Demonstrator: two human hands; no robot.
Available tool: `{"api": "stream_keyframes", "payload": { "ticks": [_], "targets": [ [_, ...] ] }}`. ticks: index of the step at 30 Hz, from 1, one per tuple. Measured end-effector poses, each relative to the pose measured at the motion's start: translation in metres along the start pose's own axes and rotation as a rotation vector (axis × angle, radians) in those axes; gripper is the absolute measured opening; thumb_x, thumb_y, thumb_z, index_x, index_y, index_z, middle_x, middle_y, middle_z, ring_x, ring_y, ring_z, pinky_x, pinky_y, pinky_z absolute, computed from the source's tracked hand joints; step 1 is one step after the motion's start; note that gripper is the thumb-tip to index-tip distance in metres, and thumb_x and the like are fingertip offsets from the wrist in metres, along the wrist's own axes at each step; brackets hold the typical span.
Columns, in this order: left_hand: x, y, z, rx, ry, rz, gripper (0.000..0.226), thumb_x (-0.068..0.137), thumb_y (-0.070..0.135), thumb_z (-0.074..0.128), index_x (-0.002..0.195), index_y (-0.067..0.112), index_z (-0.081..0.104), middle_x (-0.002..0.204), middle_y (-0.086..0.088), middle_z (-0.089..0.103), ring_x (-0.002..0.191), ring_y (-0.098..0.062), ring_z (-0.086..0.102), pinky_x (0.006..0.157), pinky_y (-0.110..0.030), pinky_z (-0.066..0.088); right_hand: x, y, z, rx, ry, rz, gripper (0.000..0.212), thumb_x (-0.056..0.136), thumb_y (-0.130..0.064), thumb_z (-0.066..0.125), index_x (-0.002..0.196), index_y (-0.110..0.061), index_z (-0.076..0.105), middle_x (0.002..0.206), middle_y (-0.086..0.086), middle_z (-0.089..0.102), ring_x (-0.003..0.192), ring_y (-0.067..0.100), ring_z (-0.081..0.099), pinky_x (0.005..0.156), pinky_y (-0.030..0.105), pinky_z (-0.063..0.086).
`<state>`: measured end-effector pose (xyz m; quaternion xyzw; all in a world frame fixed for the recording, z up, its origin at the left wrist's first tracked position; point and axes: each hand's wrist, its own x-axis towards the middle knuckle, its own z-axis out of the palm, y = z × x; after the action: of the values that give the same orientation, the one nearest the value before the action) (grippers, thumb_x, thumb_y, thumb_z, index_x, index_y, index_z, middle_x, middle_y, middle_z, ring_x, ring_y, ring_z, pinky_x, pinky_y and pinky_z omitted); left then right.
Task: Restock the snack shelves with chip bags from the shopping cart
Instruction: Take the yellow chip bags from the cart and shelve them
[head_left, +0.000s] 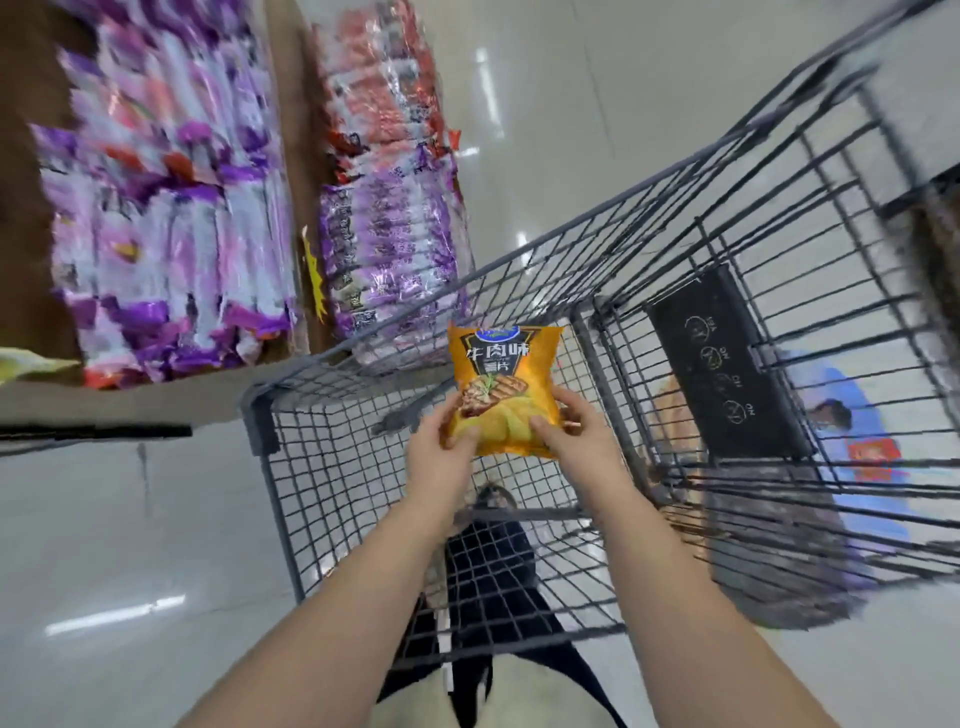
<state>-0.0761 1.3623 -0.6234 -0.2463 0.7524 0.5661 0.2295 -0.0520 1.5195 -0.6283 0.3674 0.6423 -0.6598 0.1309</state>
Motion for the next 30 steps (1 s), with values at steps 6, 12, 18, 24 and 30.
{"api": "stream_keyframes", "payload": {
  "ticks": [6, 12, 18, 24, 30],
  "targets": [
    [-0.051, 0.008, -0.063, -0.177, -0.009, 0.141, 0.046, 0.090, 0.009, 0.068, 0.131, 0.026, 0.057, 0.121, 0.005, 0.064, 0.103, -0.004, 0.063, 0.079, -0.015, 0.053, -0.070, -0.043, 0.028, 0.022, -0.094, -0.110, 0.039, 0.085, -0.005, 0.071, 0.116, -0.026, 0.059, 0.103, 0.002, 0.058, 0.088, 0.016, 0.062, 0.065, 0.019, 0.052],
    [-0.092, 0.007, -0.179, -0.290, 0.042, 0.278, 0.047, 0.084, -0.001, 0.070, 0.126, 0.018, 0.063, 0.121, -0.005, 0.068, 0.107, -0.019, 0.065, 0.087, -0.031, 0.056, -0.146, -0.053, 0.112, -0.004, -0.191, -0.316, 0.041, 0.084, -0.003, 0.071, 0.116, -0.024, 0.060, 0.108, 0.004, 0.061, 0.093, 0.016, 0.061, 0.069, 0.018, 0.052],
    [-0.144, -0.016, -0.337, -0.365, 0.219, 0.455, 0.031, 0.096, 0.004, 0.058, 0.114, 0.028, 0.066, 0.113, 0.008, 0.070, 0.099, 0.003, 0.064, 0.086, -0.013, 0.048, -0.228, -0.055, 0.235, -0.067, -0.395, -0.516, 0.043, 0.081, -0.001, 0.073, 0.110, -0.032, 0.062, 0.100, 0.006, 0.066, 0.090, 0.019, 0.063, 0.081, 0.033, 0.054],
    [-0.202, -0.085, -0.491, -0.521, 0.478, 0.485, 0.028, 0.095, 0.004, 0.058, 0.111, 0.026, 0.066, 0.100, 0.017, 0.073, 0.090, 0.007, 0.066, 0.077, -0.009, 0.049, -0.311, -0.026, 0.391, -0.163, -0.690, -0.577, 0.050, 0.080, 0.007, 0.070, 0.117, -0.025, 0.060, 0.095, 0.008, 0.064, 0.086, 0.017, 0.062, 0.079, 0.027, 0.052],
    [-0.258, -0.146, -0.605, -0.678, 0.757, 0.486, 0.031, 0.093, -0.002, 0.059, 0.119, 0.014, 0.064, 0.100, 0.007, 0.069, 0.080, 0.010, 0.065, 0.070, -0.008, 0.048, -0.389, -0.001, 0.519, -0.249, -0.932, -0.610, 0.056, 0.079, 0.016, 0.065, 0.115, -0.027, 0.061, 0.102, 0.000, 0.069, 0.090, 0.011, 0.066, 0.077, 0.023, 0.052]
  ]
}}
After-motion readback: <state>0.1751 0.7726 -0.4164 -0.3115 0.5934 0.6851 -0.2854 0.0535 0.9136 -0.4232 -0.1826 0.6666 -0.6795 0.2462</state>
